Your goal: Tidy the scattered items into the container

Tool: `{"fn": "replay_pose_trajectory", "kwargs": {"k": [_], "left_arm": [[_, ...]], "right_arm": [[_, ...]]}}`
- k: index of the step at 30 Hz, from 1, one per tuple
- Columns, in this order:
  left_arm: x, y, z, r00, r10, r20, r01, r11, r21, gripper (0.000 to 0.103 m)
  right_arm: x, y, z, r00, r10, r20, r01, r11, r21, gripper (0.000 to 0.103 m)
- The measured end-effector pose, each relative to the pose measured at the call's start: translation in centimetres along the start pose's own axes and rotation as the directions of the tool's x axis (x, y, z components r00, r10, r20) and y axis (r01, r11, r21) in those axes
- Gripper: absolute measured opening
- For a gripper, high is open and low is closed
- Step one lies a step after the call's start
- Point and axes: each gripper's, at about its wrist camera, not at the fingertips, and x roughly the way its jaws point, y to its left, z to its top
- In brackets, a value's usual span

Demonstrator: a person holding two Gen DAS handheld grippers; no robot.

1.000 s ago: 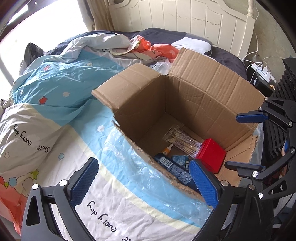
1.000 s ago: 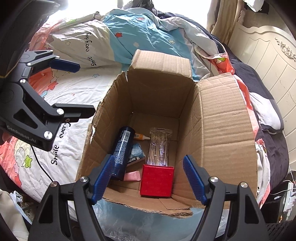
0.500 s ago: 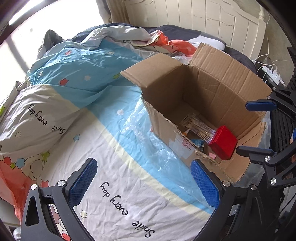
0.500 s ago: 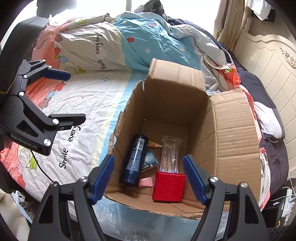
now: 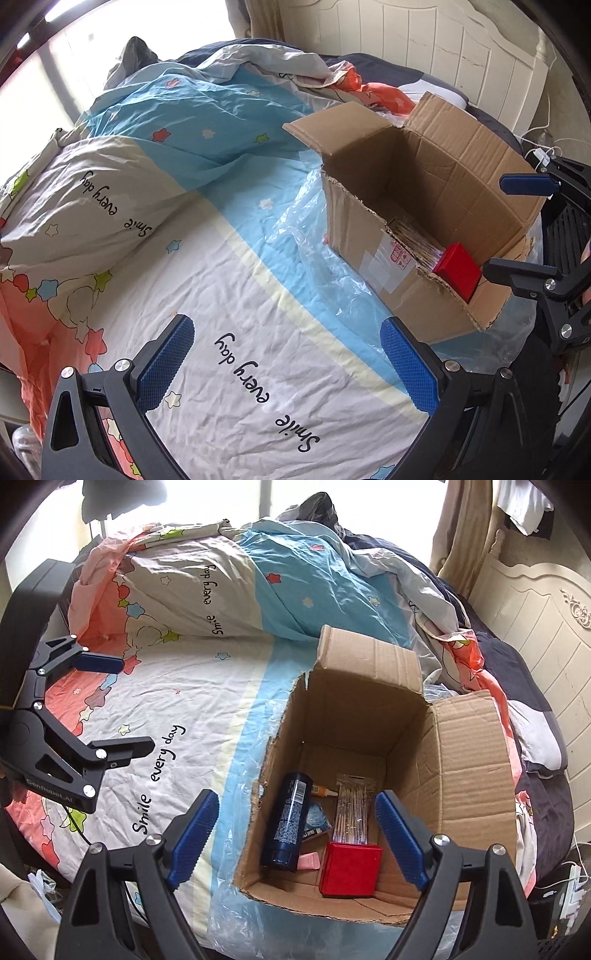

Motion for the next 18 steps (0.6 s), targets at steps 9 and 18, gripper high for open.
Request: {"fn": "replay_pose_trajectory", "kwargs": {"k": [9, 18], "left_arm": [[-0.1, 3.3, -2.8, 0.999, -0.003, -0.044, -0.002, 0.994, -0.112, 0.103], [0.3, 6.8, -6.9, 0.991, 0.079, -0.110, -0.104, 0.963, -0.250, 0.103]], "right_arm": [[0.4, 3.4, 0.7, 1.000, 0.018, -0.015, -0.018, 1.000, -0.011, 0.085], [1.8, 7.4, 1.1, 0.998, 0.037, -0.050, -0.037, 0.999, -0.008, 0.085]]}}
